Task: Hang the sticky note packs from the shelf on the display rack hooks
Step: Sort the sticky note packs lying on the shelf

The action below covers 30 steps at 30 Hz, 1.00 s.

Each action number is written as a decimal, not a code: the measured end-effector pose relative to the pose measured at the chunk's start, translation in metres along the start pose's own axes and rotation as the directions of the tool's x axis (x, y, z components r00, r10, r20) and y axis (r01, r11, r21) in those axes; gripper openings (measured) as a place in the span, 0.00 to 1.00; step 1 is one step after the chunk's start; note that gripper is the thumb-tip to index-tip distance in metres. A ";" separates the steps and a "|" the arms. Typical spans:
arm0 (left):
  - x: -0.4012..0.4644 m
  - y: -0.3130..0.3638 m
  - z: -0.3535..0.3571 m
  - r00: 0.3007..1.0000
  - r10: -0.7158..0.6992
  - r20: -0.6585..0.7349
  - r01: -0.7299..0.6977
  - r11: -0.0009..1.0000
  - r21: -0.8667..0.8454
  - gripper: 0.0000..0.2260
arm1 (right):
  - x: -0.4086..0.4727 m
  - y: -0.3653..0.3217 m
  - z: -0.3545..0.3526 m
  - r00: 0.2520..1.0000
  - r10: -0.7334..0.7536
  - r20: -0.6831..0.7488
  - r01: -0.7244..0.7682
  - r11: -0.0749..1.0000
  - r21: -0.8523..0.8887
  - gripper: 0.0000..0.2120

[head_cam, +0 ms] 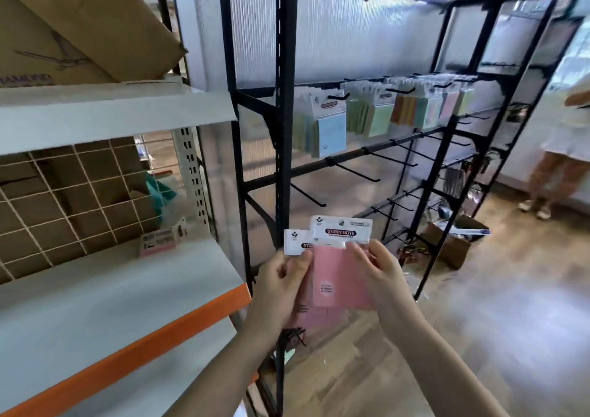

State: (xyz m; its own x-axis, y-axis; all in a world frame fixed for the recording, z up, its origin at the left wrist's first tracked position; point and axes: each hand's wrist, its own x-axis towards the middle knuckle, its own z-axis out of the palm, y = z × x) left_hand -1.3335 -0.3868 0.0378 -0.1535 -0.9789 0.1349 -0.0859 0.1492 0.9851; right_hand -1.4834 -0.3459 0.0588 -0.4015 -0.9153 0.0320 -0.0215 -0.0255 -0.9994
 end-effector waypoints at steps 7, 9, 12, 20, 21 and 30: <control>0.040 0.000 0.059 0.999 0.018 0.033 -0.015 0.996 -0.089 0.17 | 0.043 0.005 -0.056 0.999 -0.010 -0.049 0.014 0.997 0.077 0.10; 0.056 -0.001 0.082 0.998 0.006 0.059 -0.001 0.997 -0.080 0.16 | 0.063 0.007 -0.072 0.997 -0.025 -0.071 0.030 0.997 0.072 0.12; 0.080 -0.001 0.115 0.995 -0.004 0.098 0.014 0.995 -0.100 0.15 | 0.092 0.007 -0.095 0.993 0.000 -0.119 0.006 0.999 0.045 0.12; 0.155 0.008 0.212 0.979 -0.020 0.203 0.069 0.969 -0.237 0.14 | 0.172 -0.001 -0.176 0.984 0.013 -0.179 -0.003 0.998 0.058 0.14; 0.164 0.011 0.223 0.977 -0.018 0.210 0.070 0.967 -0.243 0.13 | 0.182 -0.001 -0.184 0.978 0.018 -0.206 -0.006 0.998 0.060 0.14; 0.227 0.028 0.308 0.965 -0.006 0.260 0.084 0.954 -0.289 0.13 | 0.251 0.005 -0.257 0.918 -0.011 -0.397 0.006 1.000 -0.014 0.10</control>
State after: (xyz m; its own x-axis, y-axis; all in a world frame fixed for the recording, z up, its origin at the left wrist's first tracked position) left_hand -1.6735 -0.5614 0.0627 -0.4040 -0.9096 0.0968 0.1896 0.0202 0.9817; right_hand -1.8192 -0.4725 0.0640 -0.7315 -0.6804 0.0443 -0.0368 -0.0254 -0.9990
